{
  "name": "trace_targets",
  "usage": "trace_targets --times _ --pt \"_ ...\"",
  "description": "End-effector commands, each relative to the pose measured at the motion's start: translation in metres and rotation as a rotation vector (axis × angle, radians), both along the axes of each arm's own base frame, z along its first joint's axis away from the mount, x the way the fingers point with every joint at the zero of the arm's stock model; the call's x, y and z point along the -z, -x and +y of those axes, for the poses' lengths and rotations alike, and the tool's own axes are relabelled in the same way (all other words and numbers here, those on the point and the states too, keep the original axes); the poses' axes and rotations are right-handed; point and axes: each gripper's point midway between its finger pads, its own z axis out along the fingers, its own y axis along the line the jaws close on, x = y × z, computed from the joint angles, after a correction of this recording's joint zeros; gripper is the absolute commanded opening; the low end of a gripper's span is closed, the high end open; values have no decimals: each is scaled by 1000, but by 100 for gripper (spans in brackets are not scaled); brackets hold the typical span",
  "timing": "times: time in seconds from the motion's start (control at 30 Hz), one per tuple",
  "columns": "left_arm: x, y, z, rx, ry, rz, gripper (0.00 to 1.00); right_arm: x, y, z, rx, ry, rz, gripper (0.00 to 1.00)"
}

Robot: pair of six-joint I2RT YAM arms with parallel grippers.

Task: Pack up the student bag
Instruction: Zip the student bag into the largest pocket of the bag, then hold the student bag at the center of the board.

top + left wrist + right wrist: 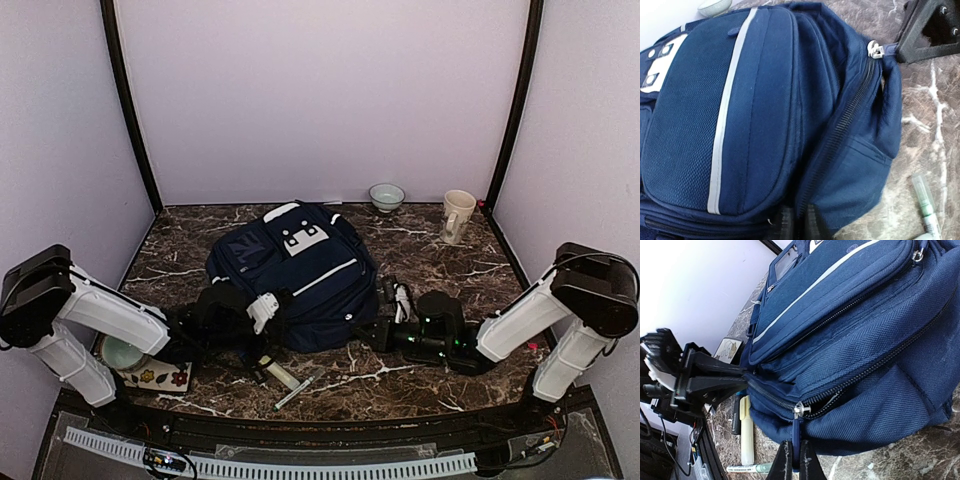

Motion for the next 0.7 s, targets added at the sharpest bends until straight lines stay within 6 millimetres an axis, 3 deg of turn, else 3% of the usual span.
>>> trace_targets --times 0.0,0.07,0.2,0.37,0.5,0.67 --pt "-34 28 -18 162 82 -53 27 -6 -1 5 17 -19 -13 0" --pt "-46 39 -30 236 122 -43 43 -5 -2 6 16 0 -19 0" --pt "-55 45 -52 328 146 -24 55 -1 -1 6 4 19 -22 0" --pt "-34 25 -72 324 62 -22 52 3 5 5 -21 15 -18 0" --pt "-28 14 -83 328 27 -37 51 8 12 6 -57 15 -6 0" --pt "-17 1 -83 303 5 -29 46 13 16 0 -62 21 -4 0"
